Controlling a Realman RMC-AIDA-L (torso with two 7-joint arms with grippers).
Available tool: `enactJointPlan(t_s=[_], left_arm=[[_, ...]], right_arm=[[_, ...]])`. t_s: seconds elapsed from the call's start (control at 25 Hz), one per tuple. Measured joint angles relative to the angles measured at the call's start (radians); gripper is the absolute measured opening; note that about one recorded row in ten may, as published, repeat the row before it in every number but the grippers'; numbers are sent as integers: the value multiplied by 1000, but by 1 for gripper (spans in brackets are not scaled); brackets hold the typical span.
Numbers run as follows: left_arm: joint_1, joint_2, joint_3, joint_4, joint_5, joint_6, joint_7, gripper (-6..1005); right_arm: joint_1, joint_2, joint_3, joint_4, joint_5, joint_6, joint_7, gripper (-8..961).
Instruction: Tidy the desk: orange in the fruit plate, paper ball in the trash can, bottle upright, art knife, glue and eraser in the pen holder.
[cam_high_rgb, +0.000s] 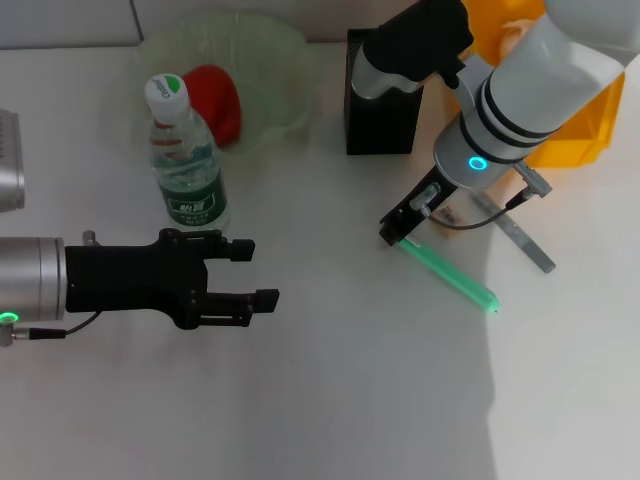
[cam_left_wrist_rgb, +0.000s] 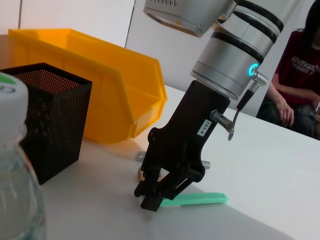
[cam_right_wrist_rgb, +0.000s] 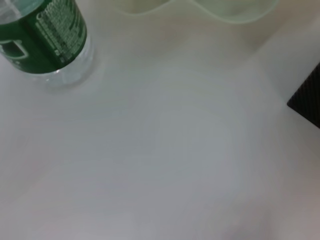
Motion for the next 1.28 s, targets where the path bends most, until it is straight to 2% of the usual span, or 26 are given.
enactJointPlan(t_s=[0.12, 0.24, 0.28, 0.32, 0.36, 0.48, 0.52, 0.56, 0.6, 0.64, 0.68, 0.72, 0.76, 0.8, 0.84, 0.88, 0.92, 0.96, 1.0, 1.04, 1.08, 1.12, 1.16, 1.2, 1.24, 1.28], left_arm=[[0, 0, -1, 0, 0, 0, 0, 776], [-1, 0, -2, 0, 0, 0, 0, 776], [-1, 0, -2, 0, 1, 0, 0, 776], [-1, 0, -3, 0, 1, 0, -1, 776], [-1, 0, -3, 0, 1, 0, -1, 775], [0, 1, -4, 0, 1, 4, -5, 775], [0, 2, -5, 1, 0, 9, -6, 775], [0, 2, -5, 1, 0, 9, -6, 775], [3, 2, -5, 3, 0, 11, -6, 775], [3, 2, -5, 3, 0, 11, -6, 775], [4, 2, -5, 3, 0, 11, -6, 775], [5, 1, -5, 3, 0, 11, -7, 775], [5, 1, -5, 3, 0, 11, -7, 775], [3, 0, -3, 2, 0, 12, -8, 775], [3, 0, -3, 2, 0, 12, -8, 775], [3, 0, -3, 1, 0, 12, -8, 775], [0, 0, -1, 1, 0, 11, -8, 775], [0, 0, -1, 1, 0, 11, -8, 775], [-3, 0, 0, 1, 0, 10, -8, 775], [-4, 0, -1, 0, 0, 10, -8, 775], [-4, 0, -1, 0, 0, 10, -8, 775], [-5, 0, 0, 0, -1, 10, -8, 775], [-5, 0, 0, 0, -1, 10, -8, 775], [-5, -2, 0, 0, -2, 11, -8, 775], [-5, -2, 0, 0, -2, 11, -8, 775], [-5, -2, 0, 0, -4, 11, -8, 775]], right_arm=[[-6, 0, 0, -18, 1, -2, -1, 168], [-24, 0, 4, -56, 2, -11, -2, 168], [-41, 0, 7, -88, 2, -19, -1, 168], [-87, -4, 17, -176, 2, -43, -1, 168], [-87, -4, 17, -176, 2, -43, -1, 168], [-189, -8, 94, -393, 9, -90, -4, 168], [-278, -8, 159, -537, 57, -95, -26, 169], [-278, -8, 159, -537, 57, -95, -26, 169], [-383, -8, 224, -672, 177, -59, -89, 169], [-383, -8, 224, -672, 177, -59, -89, 169], [-434, -9, 256, -717, 256, -33, -134, 169], [-515, -9, 331, -753, 449, 29, -244, 169], [-515, -9, 331, -753, 449, 29, -244, 169], [-567, -10, 393, -715, 688, 86, -405, 169], [-567, -10, 393, -715, 688, 86, -405, 169], [-583, -10, 418, -669, 820, 108, -507, 169], [-592, -10, 443, -528, 1089, 125, -740, 169], [-592, -10, 443, -528, 1089, 125, -740, 169], [-589, -9, 449, -440, 1223, 124, -859, 169], [-560, -10, 452, -253, 1472, 109, -1086, 168], [-560, -10, 452, -253, 1472, 109, -1086, 168], [-512, -10, 452, -83, 1645, 75, -1253, 168], [-512, -10, 452, -83, 1645, 75, -1253, 172], [-459, -11, 456, 85, 1772, 39, -1396, 175], [-459, -11, 456, 85, 1772, 39, -1396, 179], [-434, -11, 459, 150, 1812, 31, -1451, 183]])
